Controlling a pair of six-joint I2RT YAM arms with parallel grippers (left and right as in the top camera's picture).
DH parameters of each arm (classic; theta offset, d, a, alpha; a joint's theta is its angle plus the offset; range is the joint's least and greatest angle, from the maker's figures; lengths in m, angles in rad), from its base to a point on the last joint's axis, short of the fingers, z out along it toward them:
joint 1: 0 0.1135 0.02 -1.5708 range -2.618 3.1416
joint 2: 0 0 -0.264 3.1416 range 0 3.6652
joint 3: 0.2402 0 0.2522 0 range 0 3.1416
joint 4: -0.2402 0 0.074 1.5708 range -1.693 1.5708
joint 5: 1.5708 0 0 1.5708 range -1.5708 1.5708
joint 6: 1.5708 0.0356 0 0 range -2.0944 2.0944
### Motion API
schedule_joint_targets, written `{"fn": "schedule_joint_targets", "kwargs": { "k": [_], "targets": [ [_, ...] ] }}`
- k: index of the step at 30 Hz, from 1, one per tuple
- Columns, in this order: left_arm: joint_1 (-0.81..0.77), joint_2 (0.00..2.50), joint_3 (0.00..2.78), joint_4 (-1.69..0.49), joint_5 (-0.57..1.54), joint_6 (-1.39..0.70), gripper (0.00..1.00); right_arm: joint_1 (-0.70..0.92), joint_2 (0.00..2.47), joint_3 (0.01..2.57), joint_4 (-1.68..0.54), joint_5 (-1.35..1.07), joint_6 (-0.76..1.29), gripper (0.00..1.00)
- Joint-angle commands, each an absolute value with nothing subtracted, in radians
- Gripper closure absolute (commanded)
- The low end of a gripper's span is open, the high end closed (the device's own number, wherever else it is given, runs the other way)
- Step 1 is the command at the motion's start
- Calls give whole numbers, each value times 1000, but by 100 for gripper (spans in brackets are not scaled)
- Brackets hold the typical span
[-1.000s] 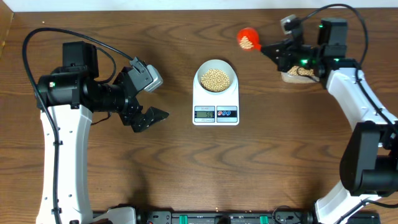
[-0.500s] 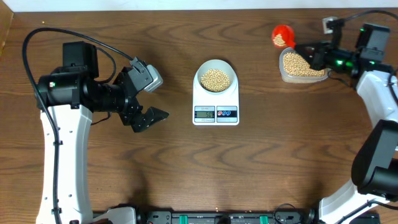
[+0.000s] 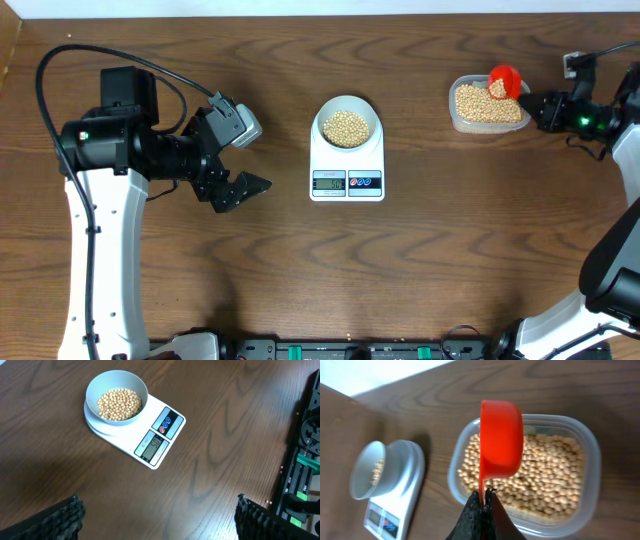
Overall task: Scoop item into bowl and weigh 50g on scale
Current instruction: 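Carry the red scoop right to the soybean tub with the right gripper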
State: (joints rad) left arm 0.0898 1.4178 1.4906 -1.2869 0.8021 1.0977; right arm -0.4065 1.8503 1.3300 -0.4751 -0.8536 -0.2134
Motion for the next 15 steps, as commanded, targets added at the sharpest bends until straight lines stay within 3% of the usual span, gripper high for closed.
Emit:
{"fn": "schedule_joint_targets", "kwargs": {
  "k": [1,15],
  "targets": [
    [93,1418,1485,-1293,799,1107,2,-402,1841,1327,-472,-810,-278,99],
    [93,1418,1485,-1293,799,1107,2,-310,1769,1327,-511,-534,-364,99]
  ]
}}
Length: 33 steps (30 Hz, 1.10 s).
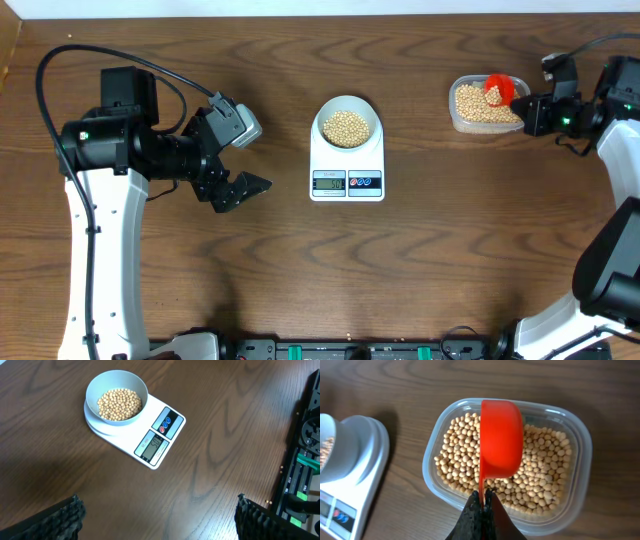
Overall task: Scoop item into bowl and weigh 50g on scale
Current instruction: 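Carry the red scoop right to the soybean tub with the right gripper, then move the red scoop down-right and set it on the table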
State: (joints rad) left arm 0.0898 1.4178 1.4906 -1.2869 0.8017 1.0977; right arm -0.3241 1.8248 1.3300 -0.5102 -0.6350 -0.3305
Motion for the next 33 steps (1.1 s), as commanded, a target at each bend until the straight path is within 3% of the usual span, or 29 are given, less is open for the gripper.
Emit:
{"fn": "schedule_joint_targets", "kwargs": {
  "k": [1,15,26,33],
  "targets": [
    [93,1418,1485,-1293,799,1107,2,-303,1764,1327,-510,-501,-369,99],
    [93,1418,1485,-1293,799,1106,2,-136,1699,1327,-496,-63,-463,99],
    [93,1418,1485,-1293,799,1107,2,-137,1543,1327,-467,-56,-457,99],
    [93,1418,1485,-1293,799,1106,2,-170,1374,1327,-468,-59,-272,99]
  ]
}}
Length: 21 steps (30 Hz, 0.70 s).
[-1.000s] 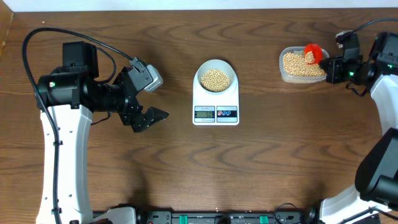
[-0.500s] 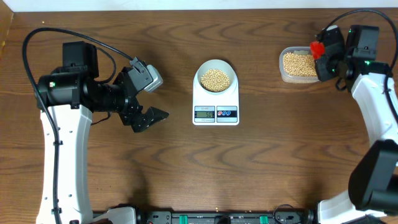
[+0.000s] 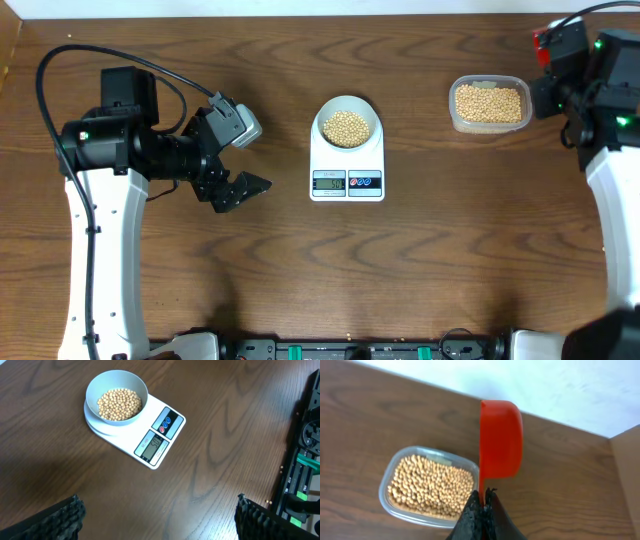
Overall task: Scoop item into bowl and weigh 50g on scale
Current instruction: 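Move the red scoop down-right and set it on the table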
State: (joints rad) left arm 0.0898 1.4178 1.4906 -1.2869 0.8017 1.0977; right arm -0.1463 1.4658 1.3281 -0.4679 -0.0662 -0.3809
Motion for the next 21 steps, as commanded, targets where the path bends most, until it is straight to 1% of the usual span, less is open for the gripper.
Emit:
{"fn": "schedule_joint_targets", "kwargs": {
  "k": [1,4,6,11,14,17,19,21],
  "targets": [
    [93,1418,1485,-1293,799,1107,2,-188,1345,1327,-476,-60,-219,99],
    [93,1418,1485,-1294,799,1106,2,-264,1274,1327,-555,-149,-23,99],
    [93,1418,1485,-1293,799,1107,2,-332,1249,1327,-659,-268,71,99],
    [93,1418,1485,-1293,799,1107,2,-448,1264,1307,-897,-457,89,99],
    [93,1418,1485,-1293,799,1107,2,-458,1269,1233,-889,-522,81,99],
    [93,1418,1485,-1294,799,1106,2,-456,1270,1082,-814,-651,94,99],
    [93,1418,1485,-1293,799,1106,2,-456,1270,1001,-759,-690,152,99],
    [93,1418,1485,-1293,799,1107,2,-452,1270,897,-675,-712,270,99]
  ]
}}
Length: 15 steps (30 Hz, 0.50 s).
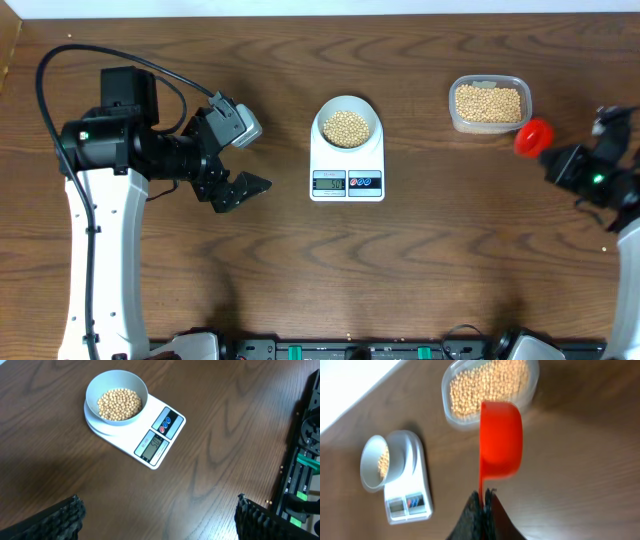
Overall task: Scoop item into bowl and weigh 50g on scale
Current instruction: 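Move the red scoop down-right and set it on the table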
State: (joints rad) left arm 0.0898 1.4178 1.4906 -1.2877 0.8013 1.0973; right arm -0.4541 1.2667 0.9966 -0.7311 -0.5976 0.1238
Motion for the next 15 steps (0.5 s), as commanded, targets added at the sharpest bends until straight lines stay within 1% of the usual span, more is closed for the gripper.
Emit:
{"fn": "schedule_joint_targets", "kwargs": {
  "k": [1,4,7,8,10,15],
  "targets": [
    [93,1418,1485,-1293,799,1106,2,-449,1270,849,-629,-727,314,99],
    [93,1418,1485,-1293,799,1107,2,-433,1270,715,-500,-740,369,99],
    [93,1418,1485,-1293,799,1107,2,-430,1270,628,-396,-740,377,99],
    [93,1418,1485,-1293,799,1107,2,-430,1270,595,-359,-740,412,99],
    [93,1418,1485,-1294,799,1106,2,-430,1270,549,-313,-740,477,99],
    [93,1418,1485,-1293,799,1106,2,-430,1270,459,-231,-740,486,98]
  ]
}}
